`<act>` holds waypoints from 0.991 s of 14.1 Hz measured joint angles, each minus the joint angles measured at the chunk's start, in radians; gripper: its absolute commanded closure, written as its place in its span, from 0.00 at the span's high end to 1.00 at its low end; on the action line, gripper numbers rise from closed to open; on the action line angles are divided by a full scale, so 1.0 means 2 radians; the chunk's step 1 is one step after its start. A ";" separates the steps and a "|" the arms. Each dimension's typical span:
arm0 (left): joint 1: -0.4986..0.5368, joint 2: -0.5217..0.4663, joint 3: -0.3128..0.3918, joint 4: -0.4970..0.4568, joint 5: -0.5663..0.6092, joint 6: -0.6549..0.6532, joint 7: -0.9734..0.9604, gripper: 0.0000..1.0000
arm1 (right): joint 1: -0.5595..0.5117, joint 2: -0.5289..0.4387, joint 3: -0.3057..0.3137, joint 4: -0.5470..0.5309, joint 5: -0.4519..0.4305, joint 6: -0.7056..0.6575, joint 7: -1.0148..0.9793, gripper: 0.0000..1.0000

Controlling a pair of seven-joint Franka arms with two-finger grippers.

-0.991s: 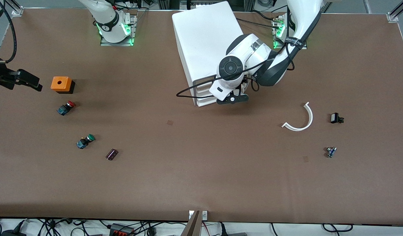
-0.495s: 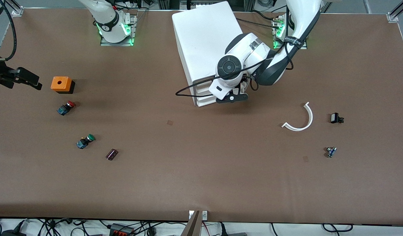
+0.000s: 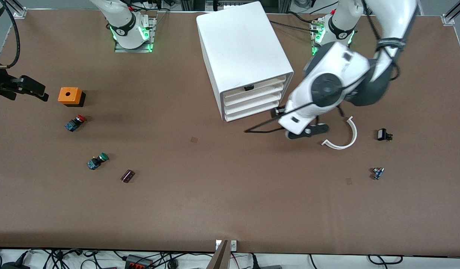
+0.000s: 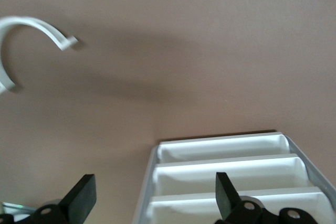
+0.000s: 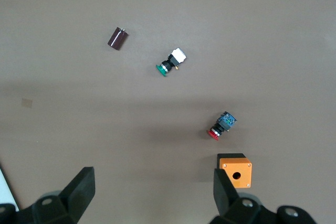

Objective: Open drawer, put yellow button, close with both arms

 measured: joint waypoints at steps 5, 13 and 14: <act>0.066 -0.010 0.000 0.057 0.027 -0.076 0.137 1.00 | 0.000 0.000 0.000 0.000 0.000 0.000 -0.004 1.00; 0.069 -0.064 0.085 0.070 0.037 -0.092 0.332 1.00 | 0.000 0.000 0.000 0.000 0.000 0.000 -0.004 1.00; 0.054 -0.078 0.114 0.056 0.032 -0.083 0.348 1.00 | 0.000 0.000 0.000 0.000 0.000 0.000 -0.004 1.00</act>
